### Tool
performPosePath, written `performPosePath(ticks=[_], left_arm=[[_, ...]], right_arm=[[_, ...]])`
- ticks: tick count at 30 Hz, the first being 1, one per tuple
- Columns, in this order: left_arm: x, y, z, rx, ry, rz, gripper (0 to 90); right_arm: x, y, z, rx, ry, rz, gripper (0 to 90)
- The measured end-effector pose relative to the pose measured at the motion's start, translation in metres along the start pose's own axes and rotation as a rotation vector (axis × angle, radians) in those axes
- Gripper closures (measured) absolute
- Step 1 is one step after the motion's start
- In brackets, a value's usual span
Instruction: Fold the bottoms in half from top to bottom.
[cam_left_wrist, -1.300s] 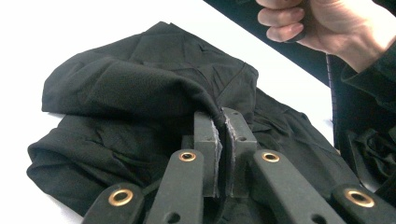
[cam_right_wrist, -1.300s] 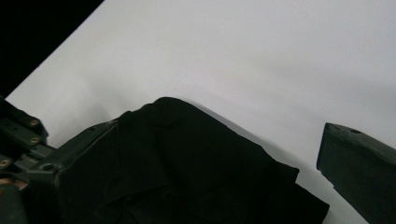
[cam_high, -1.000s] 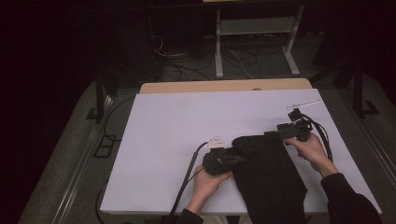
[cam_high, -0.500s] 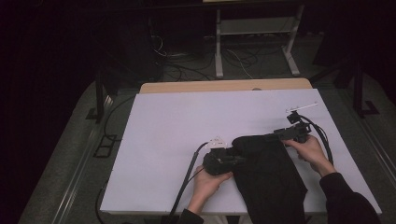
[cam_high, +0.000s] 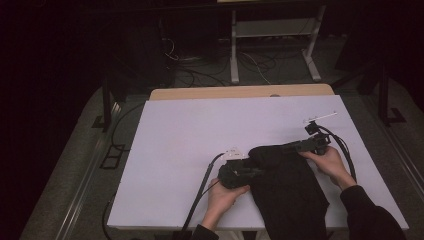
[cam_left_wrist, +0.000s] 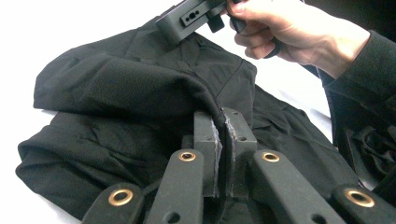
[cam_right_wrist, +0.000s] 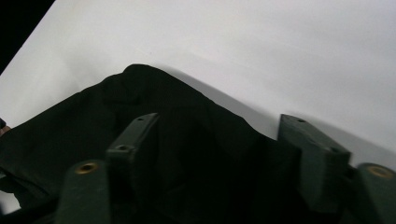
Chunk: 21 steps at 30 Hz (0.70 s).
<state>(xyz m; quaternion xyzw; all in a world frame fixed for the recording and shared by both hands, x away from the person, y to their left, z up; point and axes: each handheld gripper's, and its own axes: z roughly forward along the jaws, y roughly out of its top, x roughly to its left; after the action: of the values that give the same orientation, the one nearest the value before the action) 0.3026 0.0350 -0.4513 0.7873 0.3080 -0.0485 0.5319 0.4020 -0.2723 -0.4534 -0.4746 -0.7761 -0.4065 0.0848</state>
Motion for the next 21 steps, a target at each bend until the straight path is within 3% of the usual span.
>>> performPosePath(ticks=[13, 14, 17, 21], left_arm=[[-0.0015, -0.0013, 0.0023, 0.0, -0.004, 0.003, 84.5], [-0.0016, -0.0014, 0.0026, -0.001, -0.004, 0.002, 84.5], [-0.0021, -0.0018, 0.0033, -0.003, -0.004, 0.006, 84.1], [-0.003, -0.003, 0.0037, -0.002, -0.002, 0.016, 82.1]], right_arm=[[0.0069, -0.0006, 0.0036, 0.015, -0.043, -0.038, 63.9], [0.008, -0.0007, 0.0038, 0.013, -0.045, -0.037, 70.5], [0.0089, -0.0012, 0.0036, 0.006, -0.027, -0.031, 77.4], [0.0105, -0.0015, 0.0019, -0.009, 0.007, -0.013, 79.7]])
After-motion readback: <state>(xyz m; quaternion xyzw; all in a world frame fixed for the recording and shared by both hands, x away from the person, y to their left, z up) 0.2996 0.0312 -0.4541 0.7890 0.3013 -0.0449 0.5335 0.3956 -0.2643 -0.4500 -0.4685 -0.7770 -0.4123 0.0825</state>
